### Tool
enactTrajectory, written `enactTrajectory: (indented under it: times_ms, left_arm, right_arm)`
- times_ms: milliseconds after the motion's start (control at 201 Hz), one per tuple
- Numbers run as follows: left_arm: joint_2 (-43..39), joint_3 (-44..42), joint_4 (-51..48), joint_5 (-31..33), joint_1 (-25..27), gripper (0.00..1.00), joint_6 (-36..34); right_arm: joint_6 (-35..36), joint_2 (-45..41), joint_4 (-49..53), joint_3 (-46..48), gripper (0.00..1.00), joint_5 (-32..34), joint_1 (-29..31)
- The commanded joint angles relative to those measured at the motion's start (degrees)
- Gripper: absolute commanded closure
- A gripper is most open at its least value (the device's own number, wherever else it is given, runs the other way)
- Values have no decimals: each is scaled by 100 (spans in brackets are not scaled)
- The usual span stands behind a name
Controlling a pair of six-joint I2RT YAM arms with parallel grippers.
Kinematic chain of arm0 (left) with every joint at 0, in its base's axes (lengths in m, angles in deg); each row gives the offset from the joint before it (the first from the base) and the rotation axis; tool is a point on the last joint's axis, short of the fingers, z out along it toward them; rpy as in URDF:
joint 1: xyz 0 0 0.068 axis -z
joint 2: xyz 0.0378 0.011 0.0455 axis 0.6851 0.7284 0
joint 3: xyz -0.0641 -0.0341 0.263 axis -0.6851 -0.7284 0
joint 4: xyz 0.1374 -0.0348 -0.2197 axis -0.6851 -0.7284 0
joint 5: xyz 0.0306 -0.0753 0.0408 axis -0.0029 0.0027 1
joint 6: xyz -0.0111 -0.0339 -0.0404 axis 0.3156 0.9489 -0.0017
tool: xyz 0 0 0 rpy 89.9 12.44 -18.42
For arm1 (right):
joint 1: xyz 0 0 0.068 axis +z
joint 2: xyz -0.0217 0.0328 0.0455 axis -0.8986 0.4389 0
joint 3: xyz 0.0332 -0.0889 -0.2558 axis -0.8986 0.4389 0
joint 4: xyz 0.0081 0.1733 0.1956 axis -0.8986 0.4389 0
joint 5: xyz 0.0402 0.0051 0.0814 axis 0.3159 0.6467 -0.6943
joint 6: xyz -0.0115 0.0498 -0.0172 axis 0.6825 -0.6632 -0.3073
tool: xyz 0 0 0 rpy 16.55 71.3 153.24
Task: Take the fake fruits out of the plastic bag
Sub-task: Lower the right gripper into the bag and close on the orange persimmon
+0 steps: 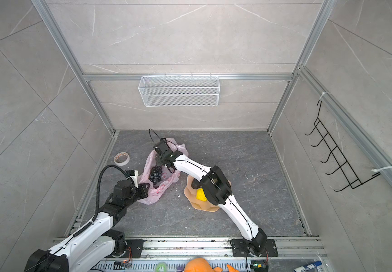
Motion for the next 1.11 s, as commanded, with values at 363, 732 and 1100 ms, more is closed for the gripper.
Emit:
enactTrajectory:
  times_ms: [363, 732, 1100]
  left_arm:
    - [-108, 200, 48, 120, 19, 100, -129]
    - [-257, 155, 75, 69, 26, 100, -137]
    - [-197, 178, 74, 68, 26, 100, -150]
  right_arm:
    - [155, 125, 99, -283, 42, 167, 40]
    - [126, 1057, 835, -1299, 31, 154, -64]
    - [186, 1187, 1074, -1698, 54, -238, -80]
